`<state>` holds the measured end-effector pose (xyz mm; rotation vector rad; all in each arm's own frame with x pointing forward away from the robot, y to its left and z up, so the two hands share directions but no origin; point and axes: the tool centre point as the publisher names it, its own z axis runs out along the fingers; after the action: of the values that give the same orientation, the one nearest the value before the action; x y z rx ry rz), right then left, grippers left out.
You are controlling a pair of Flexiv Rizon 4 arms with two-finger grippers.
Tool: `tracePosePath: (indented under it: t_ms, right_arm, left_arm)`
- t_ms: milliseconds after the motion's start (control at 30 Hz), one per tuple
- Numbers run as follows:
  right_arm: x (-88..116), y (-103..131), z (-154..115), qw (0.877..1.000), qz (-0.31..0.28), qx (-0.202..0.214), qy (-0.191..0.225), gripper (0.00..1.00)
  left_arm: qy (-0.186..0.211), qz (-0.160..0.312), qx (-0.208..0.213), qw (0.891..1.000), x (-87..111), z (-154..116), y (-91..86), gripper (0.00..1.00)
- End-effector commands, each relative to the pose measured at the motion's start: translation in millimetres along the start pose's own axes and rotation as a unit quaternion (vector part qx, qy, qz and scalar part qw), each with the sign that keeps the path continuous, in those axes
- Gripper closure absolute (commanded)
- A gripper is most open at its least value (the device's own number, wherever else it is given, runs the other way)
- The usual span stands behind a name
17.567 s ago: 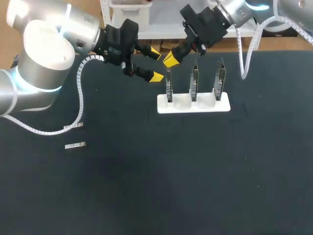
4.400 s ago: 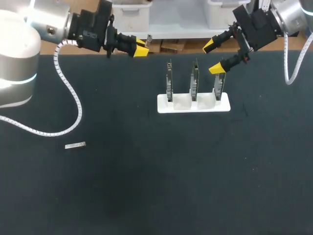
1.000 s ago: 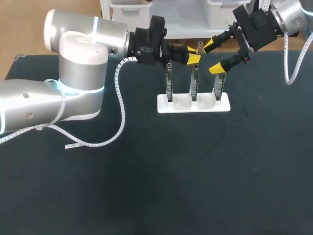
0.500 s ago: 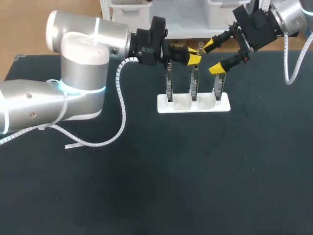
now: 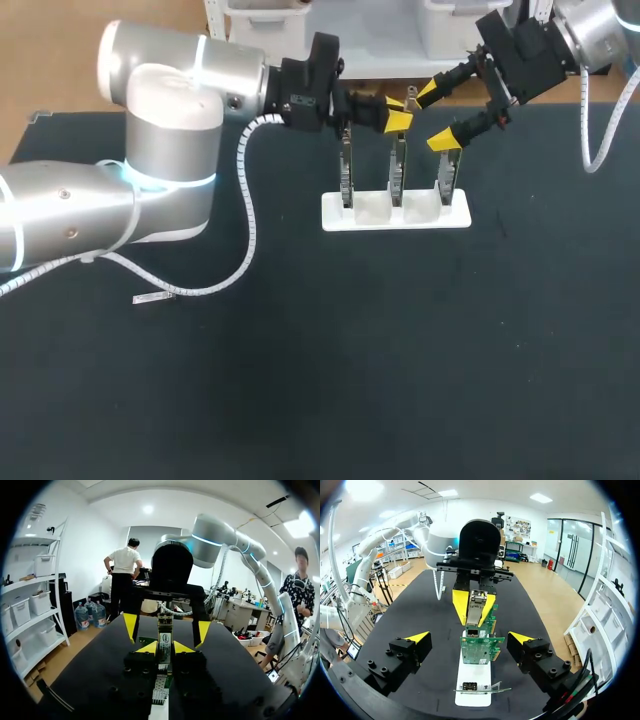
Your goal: Pick up the optical module with the left hand, and insert it into the network port with the right hand.
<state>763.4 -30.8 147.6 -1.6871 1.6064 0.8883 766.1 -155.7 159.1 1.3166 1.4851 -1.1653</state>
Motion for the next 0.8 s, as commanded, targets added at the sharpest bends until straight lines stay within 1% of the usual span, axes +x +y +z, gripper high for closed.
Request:
tracePosePath:
  t_ms: [33, 800]
  right_arm:
    - [0.5, -0.3, -0.1, 1.000, -0.001, 0.000, -0.001, 0.00]
    - [0.5, -0.3, -0.1, 1.000, -0.001, 0.000, -0.001, 0.00]
  left_arm:
    - [0.003, -0.001, 0.002, 1.000, 0.8, 0.7, 2.6, 1.00]
    - [0.006, -0.003, 0.002, 1.000, 5.4, 0.3, 0.6, 1.00]
